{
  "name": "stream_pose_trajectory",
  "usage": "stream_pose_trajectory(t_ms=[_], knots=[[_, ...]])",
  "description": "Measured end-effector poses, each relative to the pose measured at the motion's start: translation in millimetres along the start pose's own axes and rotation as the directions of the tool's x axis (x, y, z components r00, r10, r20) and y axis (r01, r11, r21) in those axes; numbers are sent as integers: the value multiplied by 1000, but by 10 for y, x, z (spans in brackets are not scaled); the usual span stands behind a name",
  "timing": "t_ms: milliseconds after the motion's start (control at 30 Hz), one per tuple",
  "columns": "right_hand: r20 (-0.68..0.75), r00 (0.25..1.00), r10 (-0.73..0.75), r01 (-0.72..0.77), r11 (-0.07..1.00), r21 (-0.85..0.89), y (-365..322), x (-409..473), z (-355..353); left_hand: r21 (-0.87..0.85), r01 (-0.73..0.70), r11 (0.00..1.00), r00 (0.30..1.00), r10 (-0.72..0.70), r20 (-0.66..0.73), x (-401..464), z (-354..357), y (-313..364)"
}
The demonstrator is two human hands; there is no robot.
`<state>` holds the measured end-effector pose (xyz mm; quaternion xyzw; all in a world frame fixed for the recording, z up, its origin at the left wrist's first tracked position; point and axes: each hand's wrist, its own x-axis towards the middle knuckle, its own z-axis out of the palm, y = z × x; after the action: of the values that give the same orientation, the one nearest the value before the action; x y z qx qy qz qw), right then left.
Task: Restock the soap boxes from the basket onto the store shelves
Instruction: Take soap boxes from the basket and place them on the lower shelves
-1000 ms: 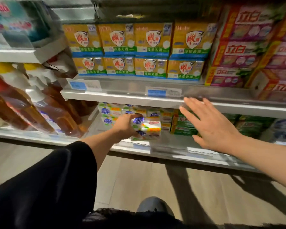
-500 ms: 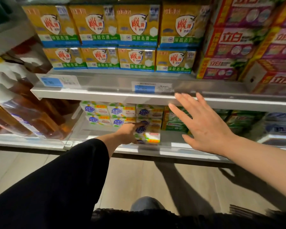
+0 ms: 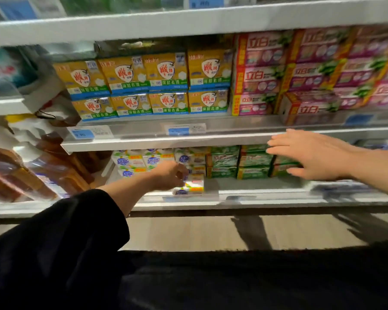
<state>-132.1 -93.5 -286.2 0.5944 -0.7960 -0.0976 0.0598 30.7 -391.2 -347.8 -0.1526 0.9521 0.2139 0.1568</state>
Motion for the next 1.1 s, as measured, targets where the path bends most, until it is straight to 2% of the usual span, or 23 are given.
stream_pose_trajectory(t_ms=[67, 167, 267, 333, 433, 533, 633, 700, 900, 1000, 1100], knots=[[20, 991, 131, -132, 990, 48, 169, -450, -325, 41, -137, 990, 989, 135, 53, -157, 9, 444], [-87, 965, 247, -244, 969, 33, 362, -1271, -733, 64, -374, 925, 926, 369, 74, -292, -13, 1243], [-144, 920, 365, -373, 927, -31, 446, -2184, -943, 52, -606, 794, 796, 605, 30, -403, -56, 2115], [-115, 883, 455, -465, 881, -84, 412, -2810, -1049, 57, -724, 688, 690, 724, 18, -501, -26, 2758], [-61, 833, 550, -553, 822, -134, 298, -3690, -1110, 32, -833, 552, 552, 834, -10, -655, 142, 3674], [-73, 769, 636, -640, 761, -110, 106, -4413, -1174, -56, -884, 465, 466, 885, -4, -841, 467, 4407], [-44, 709, 703, -704, 705, -81, -120, -4954, -1220, -13, -930, 367, 367, 930, -2, -1060, 829, 4905], [-39, 637, 770, -771, 634, -61, -275, -5231, -1224, -1, -940, 341, 341, 940, 22, -1172, 1022, 5123], [-59, 423, 904, -905, 425, 18, -656, -5868, -1095, -3, -938, 346, 342, 931, 128, -1271, 1451, 5632], [-52, 395, 917, -918, 396, 11, -735, -6086, -1002, -71, -940, 335, 329, 941, 83, -1398, 1604, 5853], [-61, 374, 926, -925, 377, 44, -852, -6231, -979, -166, -922, 350, 346, 937, 52, -1401, 1783, 6019]])
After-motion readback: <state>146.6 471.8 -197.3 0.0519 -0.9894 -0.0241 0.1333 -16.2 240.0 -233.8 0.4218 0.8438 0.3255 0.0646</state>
